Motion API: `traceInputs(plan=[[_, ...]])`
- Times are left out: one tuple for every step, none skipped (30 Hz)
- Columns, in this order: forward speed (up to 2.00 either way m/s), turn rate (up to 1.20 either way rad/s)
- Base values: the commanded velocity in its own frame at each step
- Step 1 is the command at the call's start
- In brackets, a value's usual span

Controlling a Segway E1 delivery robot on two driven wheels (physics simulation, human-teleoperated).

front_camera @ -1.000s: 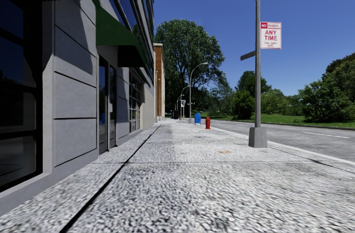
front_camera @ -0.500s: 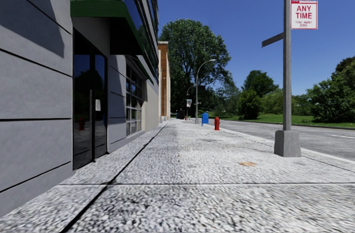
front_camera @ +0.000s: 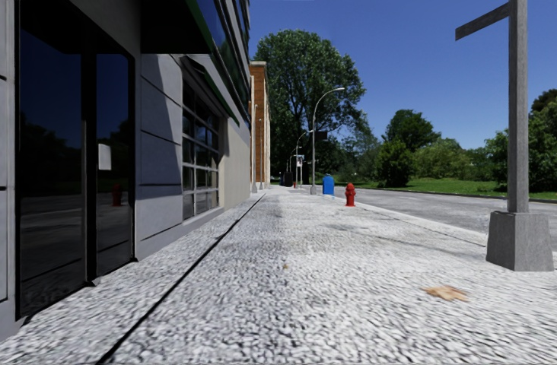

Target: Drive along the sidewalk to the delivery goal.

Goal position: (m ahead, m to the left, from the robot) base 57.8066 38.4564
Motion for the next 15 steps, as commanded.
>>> traceInputs(plan=[[2.00,0.00],[2.00,0.00],[2.00,0.00],[2.00,0.00],[2.00,0.00],[2.00,0.00],[2.00,0.00],[2.00,0.00],[2.00,0.00],[2.00,0.00],[2.00,0.00],[2.00,0.00],[2.00,0.00],[2.00,0.00],[2.00,0.00]])
